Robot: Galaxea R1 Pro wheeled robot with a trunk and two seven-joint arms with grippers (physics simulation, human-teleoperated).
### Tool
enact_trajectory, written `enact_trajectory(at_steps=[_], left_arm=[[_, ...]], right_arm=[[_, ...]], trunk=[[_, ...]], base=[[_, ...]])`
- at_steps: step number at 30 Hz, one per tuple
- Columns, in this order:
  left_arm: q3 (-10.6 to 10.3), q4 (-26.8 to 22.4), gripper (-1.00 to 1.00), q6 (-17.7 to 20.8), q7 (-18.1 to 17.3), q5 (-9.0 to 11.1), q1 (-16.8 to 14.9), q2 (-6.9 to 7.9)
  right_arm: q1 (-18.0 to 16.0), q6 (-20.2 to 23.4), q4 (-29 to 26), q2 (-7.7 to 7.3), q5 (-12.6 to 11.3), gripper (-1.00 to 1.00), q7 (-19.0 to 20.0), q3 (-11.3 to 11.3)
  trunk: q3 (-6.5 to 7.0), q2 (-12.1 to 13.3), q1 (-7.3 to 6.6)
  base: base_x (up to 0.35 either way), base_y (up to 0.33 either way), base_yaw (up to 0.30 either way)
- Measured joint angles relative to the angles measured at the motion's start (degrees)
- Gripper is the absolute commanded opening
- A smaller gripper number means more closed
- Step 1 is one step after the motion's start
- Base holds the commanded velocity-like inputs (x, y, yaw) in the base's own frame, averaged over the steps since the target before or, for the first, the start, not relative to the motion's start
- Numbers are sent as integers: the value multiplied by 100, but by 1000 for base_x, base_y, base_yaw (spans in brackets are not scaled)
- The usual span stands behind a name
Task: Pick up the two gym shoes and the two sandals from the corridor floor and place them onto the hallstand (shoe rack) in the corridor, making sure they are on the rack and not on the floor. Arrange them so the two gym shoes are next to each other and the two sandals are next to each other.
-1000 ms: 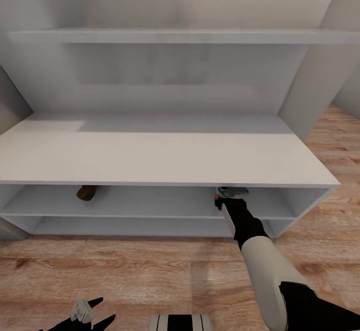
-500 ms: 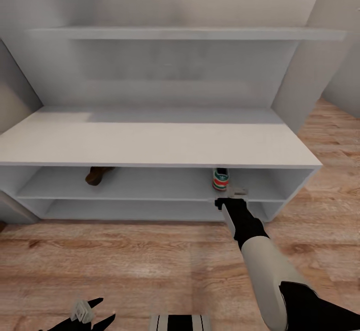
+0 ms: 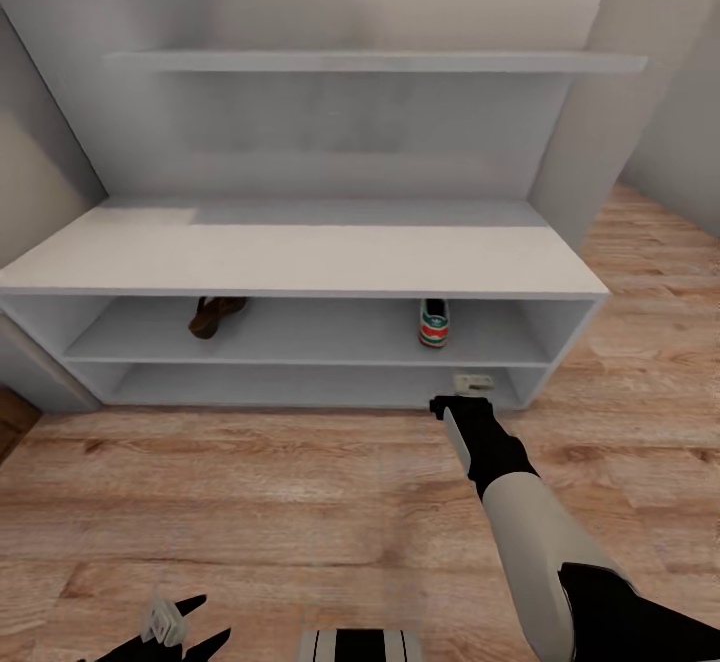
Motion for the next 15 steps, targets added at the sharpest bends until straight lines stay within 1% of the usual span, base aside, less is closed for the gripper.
enact_trajectory(at_steps=[12,15], left_arm=[[0,1,100,-2,32,3,0,0],[0,1,100,-4,93,3,0,-1]], right_arm=[[3,-6,9,-6,0,100,4,21],[9,-7,34,-11,0,100,8,24]], trunk=[[0,0,0],[0,0,-1]], base=[[-334,0,0],[-263,0,0]])
